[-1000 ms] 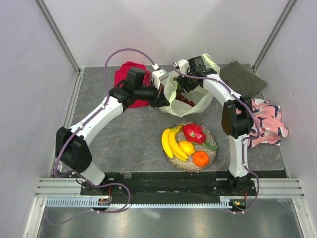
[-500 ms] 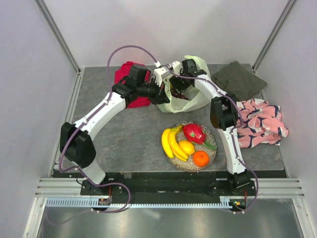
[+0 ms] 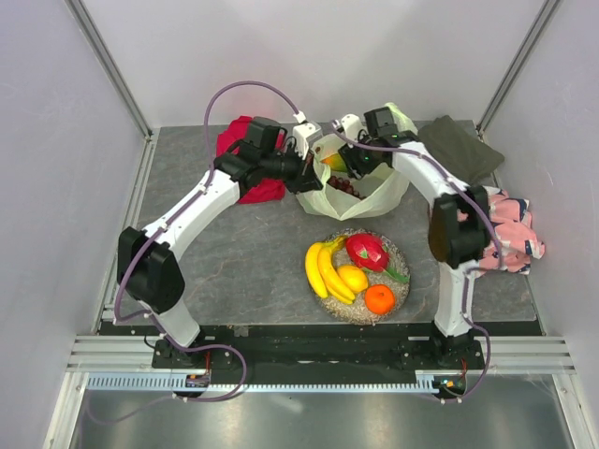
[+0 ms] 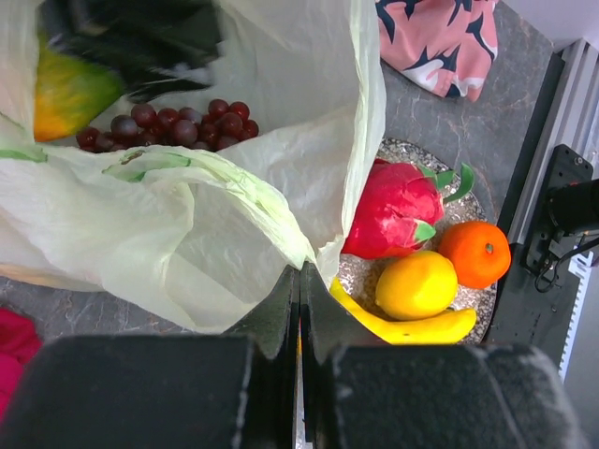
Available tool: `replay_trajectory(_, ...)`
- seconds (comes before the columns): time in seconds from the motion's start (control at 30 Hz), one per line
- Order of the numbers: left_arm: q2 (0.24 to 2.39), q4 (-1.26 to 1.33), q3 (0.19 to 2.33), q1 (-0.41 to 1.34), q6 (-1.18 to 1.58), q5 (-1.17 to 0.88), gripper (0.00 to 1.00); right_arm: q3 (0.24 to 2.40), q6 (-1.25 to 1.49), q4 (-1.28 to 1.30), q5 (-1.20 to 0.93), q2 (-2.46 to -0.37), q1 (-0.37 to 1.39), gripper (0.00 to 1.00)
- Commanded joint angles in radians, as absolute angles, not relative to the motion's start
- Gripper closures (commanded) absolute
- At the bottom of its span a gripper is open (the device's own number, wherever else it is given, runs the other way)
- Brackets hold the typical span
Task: Take the fake fruits out of the plastic bag
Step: Take out the fake fruit from the plastic bag, then place the fake fruit on the plate.
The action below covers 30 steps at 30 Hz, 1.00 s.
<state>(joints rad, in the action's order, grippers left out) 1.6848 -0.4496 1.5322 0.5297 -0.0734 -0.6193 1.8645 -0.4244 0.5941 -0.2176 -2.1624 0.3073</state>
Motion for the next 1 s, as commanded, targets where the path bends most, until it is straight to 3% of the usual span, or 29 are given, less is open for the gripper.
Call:
replay_trajectory(0.0, 1.716, -0.397, 1.594, 0.528, -0.075, -0.609, 0.98, 1.709, -0.426, 0.62, -0.252, -1.864, 0.308, 0.63)
replay_trajectory(0.3, 1.769, -0.364, 1.686, 0.526, -0.026, -0.589, 0.98, 1.424, -0.478, 0.816, -0.271, -1.522, 0.298, 0.63)
replay_trajectory(0.5, 1.758, -0.364, 1.681, 0.526, -0.023, -0.587, 0.98, 1.276, -0.514, 1.026, -0.328, -1.18, 0.268, 0.63)
replay_trajectory(0.63, 1.744, -0.367, 1.675, 0.526, -0.023, -0.591, 0.98, 1.185, -0.642, 1.213, -0.244, -0.998, 0.261, 0.64)
replay_trajectory(0.8, 1.736, -0.365, 1.666, 0.526, -0.017, -0.601, 0.98, 1.06, -0.712, 1.227, -0.138, -0.956, 0.213, 0.65)
replay_trajectory(0.97, 1.723, -0.367, 1.66, 0.526, -0.02, -0.591, 0.98, 1.045, -0.577, 1.181, -0.198, -1.094, 0.166, 0.66)
